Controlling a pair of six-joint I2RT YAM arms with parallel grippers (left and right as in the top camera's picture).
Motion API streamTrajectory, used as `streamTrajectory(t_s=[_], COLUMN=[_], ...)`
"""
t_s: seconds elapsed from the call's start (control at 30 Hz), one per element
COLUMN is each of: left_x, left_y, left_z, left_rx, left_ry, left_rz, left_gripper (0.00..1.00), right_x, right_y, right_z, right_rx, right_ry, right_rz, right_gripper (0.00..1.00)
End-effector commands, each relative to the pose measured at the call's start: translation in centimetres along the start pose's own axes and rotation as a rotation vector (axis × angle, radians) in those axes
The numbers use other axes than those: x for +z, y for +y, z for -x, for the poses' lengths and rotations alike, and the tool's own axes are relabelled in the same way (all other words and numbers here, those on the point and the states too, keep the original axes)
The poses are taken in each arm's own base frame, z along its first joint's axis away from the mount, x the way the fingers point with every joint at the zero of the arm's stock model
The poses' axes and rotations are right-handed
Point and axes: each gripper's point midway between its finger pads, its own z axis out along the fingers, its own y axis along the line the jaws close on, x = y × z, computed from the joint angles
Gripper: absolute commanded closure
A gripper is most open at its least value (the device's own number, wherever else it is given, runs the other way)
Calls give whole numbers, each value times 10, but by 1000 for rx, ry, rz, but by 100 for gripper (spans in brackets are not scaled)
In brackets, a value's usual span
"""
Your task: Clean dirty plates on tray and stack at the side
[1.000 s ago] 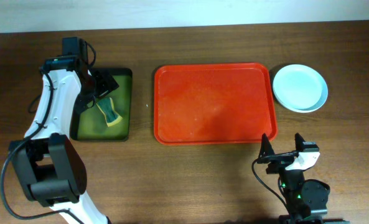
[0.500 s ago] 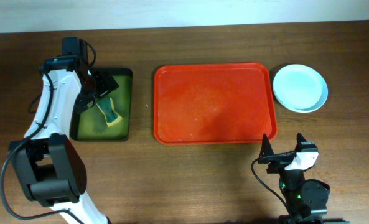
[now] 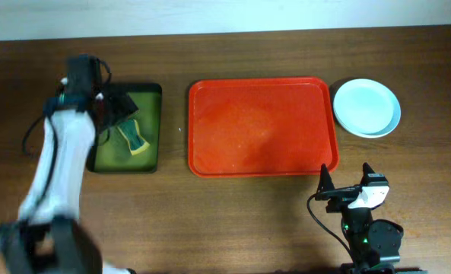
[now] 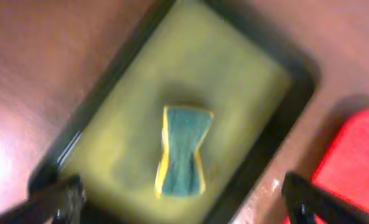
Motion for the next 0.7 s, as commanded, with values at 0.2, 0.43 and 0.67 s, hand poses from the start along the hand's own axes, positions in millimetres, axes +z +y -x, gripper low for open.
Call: streamTrajectory(t_s=[0.2, 0.43, 0.67], left_x=[-117, -141, -130], left_y=[92, 100, 94], left_z=[-87, -107, -103], left_rx=[-58, 28, 17], left_ry=[-498, -706, -877], left_rz=[-82, -186, -276], left_gripper=[1, 1, 1], right_x=[0, 0, 0], right_y=[-1, -1, -1], right_z=[-3, -3, -3], right_rx=[-1, -1, -1], right_ry=[2, 2, 2], right_rz=[-6, -6, -6], right_gripper=[1, 2, 2])
